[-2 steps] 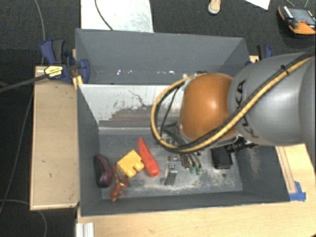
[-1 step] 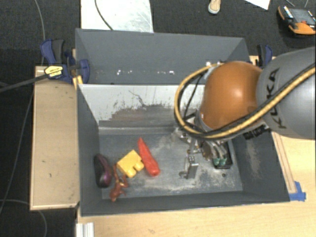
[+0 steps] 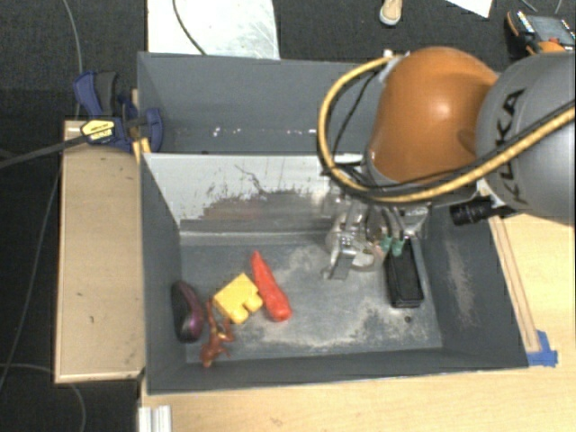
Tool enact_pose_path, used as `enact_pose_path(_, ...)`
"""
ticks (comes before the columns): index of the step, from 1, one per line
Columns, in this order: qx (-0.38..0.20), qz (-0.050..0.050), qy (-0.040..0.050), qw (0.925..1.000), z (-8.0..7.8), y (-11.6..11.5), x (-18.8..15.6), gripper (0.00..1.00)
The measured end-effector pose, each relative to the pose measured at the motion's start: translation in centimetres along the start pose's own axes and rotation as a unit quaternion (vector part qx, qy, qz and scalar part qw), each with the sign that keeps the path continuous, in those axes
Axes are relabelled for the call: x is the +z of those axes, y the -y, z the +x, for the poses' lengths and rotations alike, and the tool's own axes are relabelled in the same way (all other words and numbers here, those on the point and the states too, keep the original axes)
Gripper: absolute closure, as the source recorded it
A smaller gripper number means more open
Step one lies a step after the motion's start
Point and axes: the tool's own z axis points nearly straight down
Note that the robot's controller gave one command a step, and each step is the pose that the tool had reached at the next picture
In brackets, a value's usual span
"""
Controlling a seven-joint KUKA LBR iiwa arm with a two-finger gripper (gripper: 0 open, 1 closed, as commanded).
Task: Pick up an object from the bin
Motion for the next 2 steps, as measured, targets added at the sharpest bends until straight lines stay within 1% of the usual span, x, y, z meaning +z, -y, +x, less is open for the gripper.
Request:
enact_pose_path(1, -0.038, 0.002, -0.0075, 0.9993, 1.4, 2.5, -1.7, 0.0)
enact_pose_path(2, -0.006, 0.002, -0.0094, 0.9999, 2.3, -3.9, 7.0, 0.0)
